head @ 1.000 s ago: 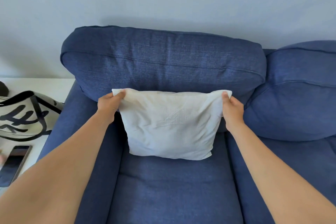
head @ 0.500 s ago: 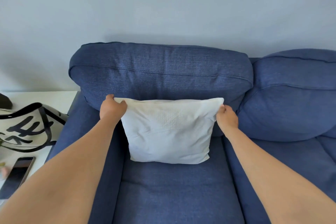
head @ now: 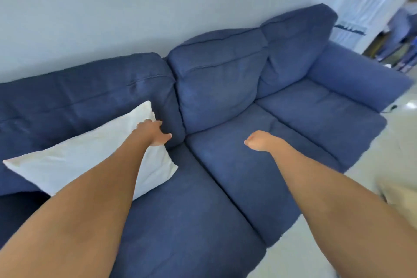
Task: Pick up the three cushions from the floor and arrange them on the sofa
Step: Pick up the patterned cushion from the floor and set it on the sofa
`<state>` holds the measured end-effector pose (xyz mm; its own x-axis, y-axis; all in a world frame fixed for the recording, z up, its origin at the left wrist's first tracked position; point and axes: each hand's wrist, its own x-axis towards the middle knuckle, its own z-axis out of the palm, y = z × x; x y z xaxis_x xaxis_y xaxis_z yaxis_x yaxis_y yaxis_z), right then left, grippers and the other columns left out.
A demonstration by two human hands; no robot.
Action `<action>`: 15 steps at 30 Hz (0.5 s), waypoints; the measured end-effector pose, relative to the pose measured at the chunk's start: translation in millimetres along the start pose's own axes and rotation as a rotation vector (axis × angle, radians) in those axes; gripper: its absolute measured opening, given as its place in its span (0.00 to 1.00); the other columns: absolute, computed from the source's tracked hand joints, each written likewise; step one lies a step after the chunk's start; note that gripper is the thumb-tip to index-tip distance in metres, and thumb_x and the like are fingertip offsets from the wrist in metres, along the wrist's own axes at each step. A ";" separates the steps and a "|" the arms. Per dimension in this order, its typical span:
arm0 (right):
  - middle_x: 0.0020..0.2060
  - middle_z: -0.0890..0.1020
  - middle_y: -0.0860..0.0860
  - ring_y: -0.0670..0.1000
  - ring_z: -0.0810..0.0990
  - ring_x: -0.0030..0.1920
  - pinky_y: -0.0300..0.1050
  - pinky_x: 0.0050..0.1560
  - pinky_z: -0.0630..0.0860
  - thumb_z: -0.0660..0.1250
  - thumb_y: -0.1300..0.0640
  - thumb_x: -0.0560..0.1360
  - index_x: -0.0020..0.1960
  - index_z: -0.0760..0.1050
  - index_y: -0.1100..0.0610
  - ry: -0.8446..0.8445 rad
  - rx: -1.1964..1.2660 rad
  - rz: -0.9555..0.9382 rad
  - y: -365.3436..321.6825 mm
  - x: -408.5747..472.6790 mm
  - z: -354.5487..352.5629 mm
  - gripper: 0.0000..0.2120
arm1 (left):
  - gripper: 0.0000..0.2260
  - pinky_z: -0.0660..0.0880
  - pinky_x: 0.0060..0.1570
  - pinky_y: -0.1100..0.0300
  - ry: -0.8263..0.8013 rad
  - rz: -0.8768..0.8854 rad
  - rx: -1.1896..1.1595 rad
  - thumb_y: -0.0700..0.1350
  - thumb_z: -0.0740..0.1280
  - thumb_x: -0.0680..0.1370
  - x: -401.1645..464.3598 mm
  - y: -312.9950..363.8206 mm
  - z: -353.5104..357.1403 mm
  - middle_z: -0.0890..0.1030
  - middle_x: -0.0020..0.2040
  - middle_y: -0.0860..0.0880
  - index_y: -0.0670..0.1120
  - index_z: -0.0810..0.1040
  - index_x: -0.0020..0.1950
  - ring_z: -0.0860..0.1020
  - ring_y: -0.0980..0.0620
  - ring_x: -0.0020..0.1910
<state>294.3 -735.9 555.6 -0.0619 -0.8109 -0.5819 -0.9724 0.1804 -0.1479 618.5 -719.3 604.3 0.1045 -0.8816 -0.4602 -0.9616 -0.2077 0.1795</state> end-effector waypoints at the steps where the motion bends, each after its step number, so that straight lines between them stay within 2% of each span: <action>1: 0.34 0.63 0.48 0.52 0.67 0.39 0.43 0.40 0.64 0.54 0.50 0.79 0.32 0.56 0.53 0.005 0.062 0.062 30.4 -7.1 2.2 0.18 | 0.34 0.63 0.73 0.47 -0.022 0.050 0.022 0.61 0.62 0.76 -1.2 27.7 6.4 0.63 0.77 0.42 0.48 0.61 0.78 0.62 0.39 0.75; 2: 0.34 0.64 0.48 0.52 0.67 0.39 0.43 0.41 0.65 0.54 0.50 0.79 0.33 0.59 0.55 0.019 0.099 0.118 68.9 -18.8 5.5 0.18 | 0.33 0.62 0.73 0.48 -0.043 0.103 0.047 0.61 0.62 0.76 -5.2 63.1 15.6 0.62 0.77 0.42 0.48 0.61 0.78 0.62 0.39 0.75; 3: 0.38 0.70 0.50 0.54 0.71 0.44 0.44 0.46 0.68 0.54 0.50 0.79 0.37 0.68 0.58 0.014 0.127 0.171 100.9 -34.9 7.4 0.16 | 0.33 0.62 0.73 0.48 -0.065 0.152 0.075 0.60 0.62 0.77 -9.1 95.5 24.8 0.62 0.77 0.42 0.48 0.61 0.78 0.61 0.39 0.76; 4: 0.48 0.76 0.52 0.56 0.74 0.51 0.47 0.54 0.71 0.54 0.49 0.79 0.48 0.75 0.60 0.014 0.136 0.211 130.6 -46.6 11.4 0.17 | 0.33 0.61 0.74 0.48 -0.085 0.192 0.100 0.60 0.62 0.77 -16.2 124.6 32.9 0.60 0.78 0.42 0.48 0.60 0.79 0.60 0.39 0.76; 5: 0.59 0.77 0.55 0.58 0.75 0.60 0.48 0.62 0.70 0.54 0.48 0.79 0.61 0.76 0.61 0.031 0.162 0.267 170.0 -64.4 17.8 0.21 | 0.33 0.61 0.74 0.47 -0.108 0.247 0.135 0.60 0.61 0.78 -26.3 164.2 45.2 0.59 0.78 0.42 0.48 0.59 0.79 0.59 0.39 0.77; 7: 0.72 0.71 0.57 0.59 0.70 0.70 0.49 0.70 0.67 0.53 0.48 0.80 0.72 0.69 0.60 0.063 0.212 0.352 243.5 -103.5 34.9 0.26 | 0.33 0.61 0.74 0.48 -0.154 0.341 0.202 0.59 0.61 0.79 -49.5 237.4 74.1 0.56 0.80 0.44 0.49 0.56 0.80 0.57 0.40 0.78; 12: 0.73 0.70 0.58 0.58 0.69 0.72 0.48 0.71 0.67 0.55 0.48 0.80 0.72 0.70 0.62 0.080 0.389 0.587 407.2 -207.7 99.7 0.26 | 0.32 0.60 0.74 0.47 -0.276 0.558 0.304 0.58 0.61 0.79 -129.8 393.1 165.8 0.57 0.80 0.46 0.49 0.57 0.80 0.58 0.42 0.78; 15: 0.67 0.76 0.59 0.58 0.75 0.67 0.47 0.64 0.71 0.57 0.50 0.80 0.68 0.74 0.64 0.079 0.512 0.720 483.5 -270.2 137.5 0.23 | 0.30 0.60 0.74 0.51 -0.344 0.719 0.365 0.56 0.61 0.80 -189.5 472.4 219.6 0.59 0.79 0.47 0.48 0.59 0.79 0.59 0.44 0.78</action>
<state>-128.2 -353.1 531.4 -0.6540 -0.4371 -0.6174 -0.4724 0.8734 -0.1180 88.8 -557.3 585.5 -0.5840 -0.5575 -0.5900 -0.7923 0.5497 0.2648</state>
